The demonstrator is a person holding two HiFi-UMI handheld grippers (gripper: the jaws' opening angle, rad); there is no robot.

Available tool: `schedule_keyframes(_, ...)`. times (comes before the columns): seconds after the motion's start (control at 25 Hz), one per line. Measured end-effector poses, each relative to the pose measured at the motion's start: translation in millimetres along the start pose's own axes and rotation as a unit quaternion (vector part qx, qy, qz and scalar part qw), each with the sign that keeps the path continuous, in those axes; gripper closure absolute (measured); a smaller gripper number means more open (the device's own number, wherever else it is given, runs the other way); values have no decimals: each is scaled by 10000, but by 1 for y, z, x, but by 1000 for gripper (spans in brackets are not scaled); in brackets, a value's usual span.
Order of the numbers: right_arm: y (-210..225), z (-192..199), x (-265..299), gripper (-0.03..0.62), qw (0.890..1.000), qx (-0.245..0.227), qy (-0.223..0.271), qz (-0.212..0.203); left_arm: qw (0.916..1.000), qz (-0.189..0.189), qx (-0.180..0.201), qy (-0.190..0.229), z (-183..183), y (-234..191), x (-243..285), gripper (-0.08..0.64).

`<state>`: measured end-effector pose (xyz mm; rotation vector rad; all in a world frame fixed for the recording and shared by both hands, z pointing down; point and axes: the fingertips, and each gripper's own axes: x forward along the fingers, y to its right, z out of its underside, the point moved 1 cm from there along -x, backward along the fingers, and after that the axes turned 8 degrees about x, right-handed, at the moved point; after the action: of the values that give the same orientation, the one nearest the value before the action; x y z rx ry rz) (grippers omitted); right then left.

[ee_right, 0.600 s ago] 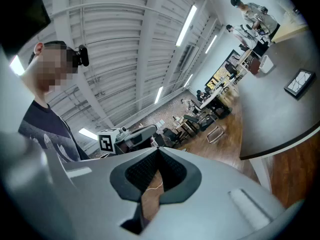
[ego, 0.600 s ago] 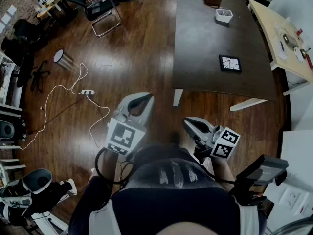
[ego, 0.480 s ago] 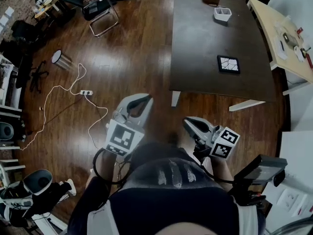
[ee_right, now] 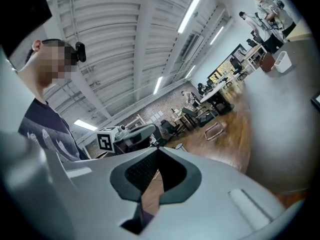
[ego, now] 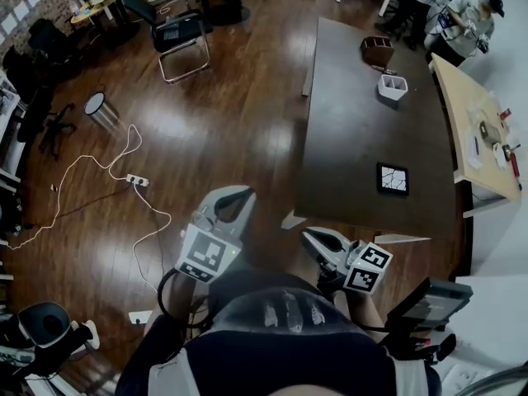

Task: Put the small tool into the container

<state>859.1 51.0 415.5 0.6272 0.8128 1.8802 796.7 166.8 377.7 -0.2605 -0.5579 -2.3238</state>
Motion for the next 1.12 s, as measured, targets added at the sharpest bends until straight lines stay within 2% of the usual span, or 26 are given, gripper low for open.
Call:
schedule_keyframes(0.24, 4, -39, 125, 591, 9997, 233, -46, -15, 9994, -216, -162, 233, 34, -119, -13, 557)
schedule_keyframes(0.52, -9, -68, 263, 591, 9996, 248, -111, -45, 9995, -157, -208, 191, 86, -229, -41, 557)
schedule_keyframes(0.72, 8, -83, 309, 591, 9990, 261, -349, 62, 9994, -171, -191, 225, 102, -267, -27, 557)
schedule_keyframes(0.88, 25, -100, 335, 591, 9986, 347, -388, 25, 9997, -21, -41, 221, 101, -284, -4, 557)
schedule_keyframes(1.12, 77, -148, 354, 591, 9983, 494, -225, -214, 9997, 209, 160, -4, 96, -308, 61, 557)
